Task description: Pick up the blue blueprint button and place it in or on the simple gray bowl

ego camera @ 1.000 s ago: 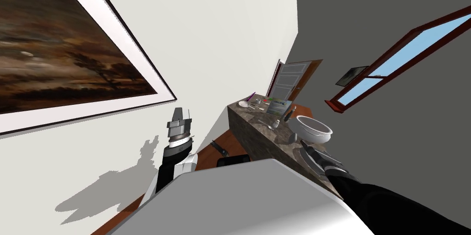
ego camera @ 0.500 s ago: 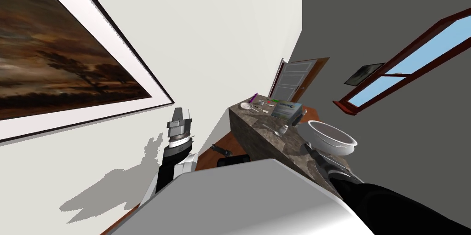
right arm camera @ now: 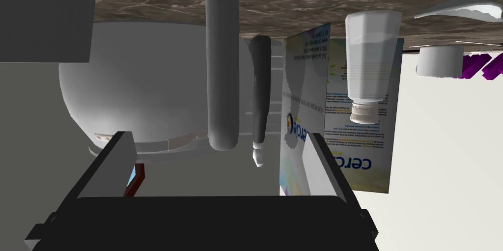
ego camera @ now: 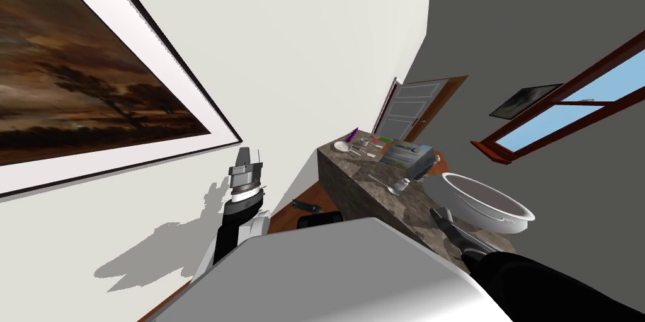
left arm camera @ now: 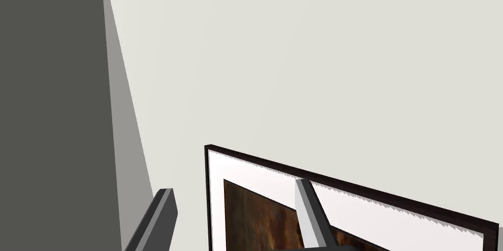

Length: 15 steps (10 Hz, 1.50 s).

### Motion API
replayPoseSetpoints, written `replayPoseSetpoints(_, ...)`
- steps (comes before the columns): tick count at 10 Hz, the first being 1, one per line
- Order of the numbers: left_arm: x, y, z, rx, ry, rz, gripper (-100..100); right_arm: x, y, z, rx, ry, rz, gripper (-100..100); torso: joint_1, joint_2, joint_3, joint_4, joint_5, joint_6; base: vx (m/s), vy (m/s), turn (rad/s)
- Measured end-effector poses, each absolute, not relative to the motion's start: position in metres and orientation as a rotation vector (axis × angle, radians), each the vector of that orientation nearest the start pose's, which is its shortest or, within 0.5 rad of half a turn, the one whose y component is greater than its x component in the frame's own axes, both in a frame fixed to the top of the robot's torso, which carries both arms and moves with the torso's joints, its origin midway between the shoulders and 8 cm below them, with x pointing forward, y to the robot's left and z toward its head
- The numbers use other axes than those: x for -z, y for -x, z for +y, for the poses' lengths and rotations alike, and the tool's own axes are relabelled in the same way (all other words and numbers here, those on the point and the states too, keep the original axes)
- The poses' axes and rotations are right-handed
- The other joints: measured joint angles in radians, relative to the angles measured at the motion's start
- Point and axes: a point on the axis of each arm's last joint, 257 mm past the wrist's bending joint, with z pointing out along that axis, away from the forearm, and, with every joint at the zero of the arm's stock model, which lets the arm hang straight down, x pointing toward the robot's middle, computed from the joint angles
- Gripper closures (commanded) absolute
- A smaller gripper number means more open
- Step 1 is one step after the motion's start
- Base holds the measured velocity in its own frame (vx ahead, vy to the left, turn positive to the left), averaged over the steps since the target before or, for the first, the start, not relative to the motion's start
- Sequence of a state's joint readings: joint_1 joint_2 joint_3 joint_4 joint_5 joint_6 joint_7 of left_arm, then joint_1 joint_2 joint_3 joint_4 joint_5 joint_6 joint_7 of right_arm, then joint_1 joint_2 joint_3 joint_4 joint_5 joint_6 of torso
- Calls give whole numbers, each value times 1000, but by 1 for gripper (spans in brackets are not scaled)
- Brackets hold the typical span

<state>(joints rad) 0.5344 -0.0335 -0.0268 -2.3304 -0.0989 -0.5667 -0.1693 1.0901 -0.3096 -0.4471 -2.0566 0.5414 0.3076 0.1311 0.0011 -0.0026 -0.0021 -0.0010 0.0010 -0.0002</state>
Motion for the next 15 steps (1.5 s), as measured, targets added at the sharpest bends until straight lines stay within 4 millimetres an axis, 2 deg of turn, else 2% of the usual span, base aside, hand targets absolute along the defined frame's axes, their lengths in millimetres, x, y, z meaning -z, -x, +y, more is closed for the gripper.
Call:
replayPoseSetpoints(1,-47,-322,261,1112,492,619,0,275,-74,-625,619,-964,1794,-100,0,0,0,0,0,0,27,21,10)
replayPoseSetpoints(2,-47,-322,261,1112,492,619,0,276,-73,-626,623,-970,1793,0,-2,2,1,0,0,0,0,0,0)
replayPoseSetpoints(3,-47,-322,261,1112,492,619,0,276,-73,-626,622,-969,1793,-100,-3,3,2,1,-1,0,-53,35,357)
replayPoseSetpoints(7,-48,-323,261,1113,492,618,0,281,-57,-663,692,-1071,1751,-100,-1,15,8,3,0,-1,-153,49,318)
replayPoseSetpoints(11,-47,-323,261,1112,492,619,0,282,-39,-698,758,-1173,1700,-100,-2,12,7,3,0,0,-97,41,183)
replayPoseSetpoints(12,-47,-322,261,1112,492,619,0,282,-38,-699,761,-1177,1698,100,-4,9,5,2,-1,1,-8,3,-10)
replayPoseSetpoints(15,-47,-322,261,1112,492,619,0,282,-38,-699,762,-1180,1697,100,-5,5,3,1,-1,0,-2,0,-5)
